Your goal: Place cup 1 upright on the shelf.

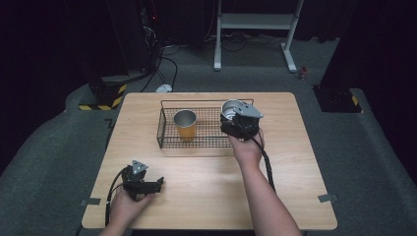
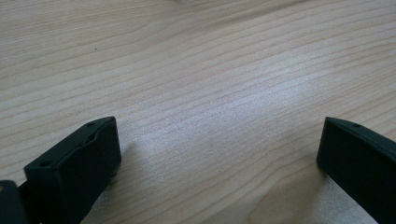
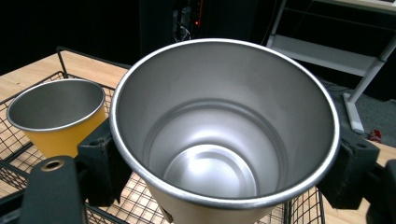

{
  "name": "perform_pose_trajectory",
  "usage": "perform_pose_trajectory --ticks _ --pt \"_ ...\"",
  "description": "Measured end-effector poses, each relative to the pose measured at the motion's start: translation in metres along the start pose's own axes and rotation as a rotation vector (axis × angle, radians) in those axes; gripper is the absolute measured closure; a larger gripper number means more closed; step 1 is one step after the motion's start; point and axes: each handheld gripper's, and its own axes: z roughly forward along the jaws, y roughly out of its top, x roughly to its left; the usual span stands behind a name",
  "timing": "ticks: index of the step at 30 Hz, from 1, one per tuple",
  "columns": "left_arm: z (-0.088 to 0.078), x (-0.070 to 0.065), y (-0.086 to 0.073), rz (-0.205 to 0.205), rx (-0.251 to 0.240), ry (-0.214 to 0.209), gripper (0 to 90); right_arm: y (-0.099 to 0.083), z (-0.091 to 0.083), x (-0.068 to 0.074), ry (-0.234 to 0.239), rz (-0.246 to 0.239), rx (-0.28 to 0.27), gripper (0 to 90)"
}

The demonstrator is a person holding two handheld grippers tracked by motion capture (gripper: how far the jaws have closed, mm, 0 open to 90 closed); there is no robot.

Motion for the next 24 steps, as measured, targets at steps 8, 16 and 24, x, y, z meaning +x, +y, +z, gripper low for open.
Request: perform_pose_trajectory --ticks 8,16,24 --pt "0.0 0.0 0.0 -0.003 -0.002 -0.001 0.0 -0.002 0.005 -0.003 -0.005 0.008 0.013 18.1" --pt "0.0 0.0 0.0 -0.002 -0.002 0.0 0.0 -0.004 0.012 -0.007 -0.011 0.019 0.021 18.2" --pt "0.0 0.0 0.0 -0.002 -0.002 0.0 0.0 -0.005 0.014 -0.012 -0.018 0.045 0.028 18.2"
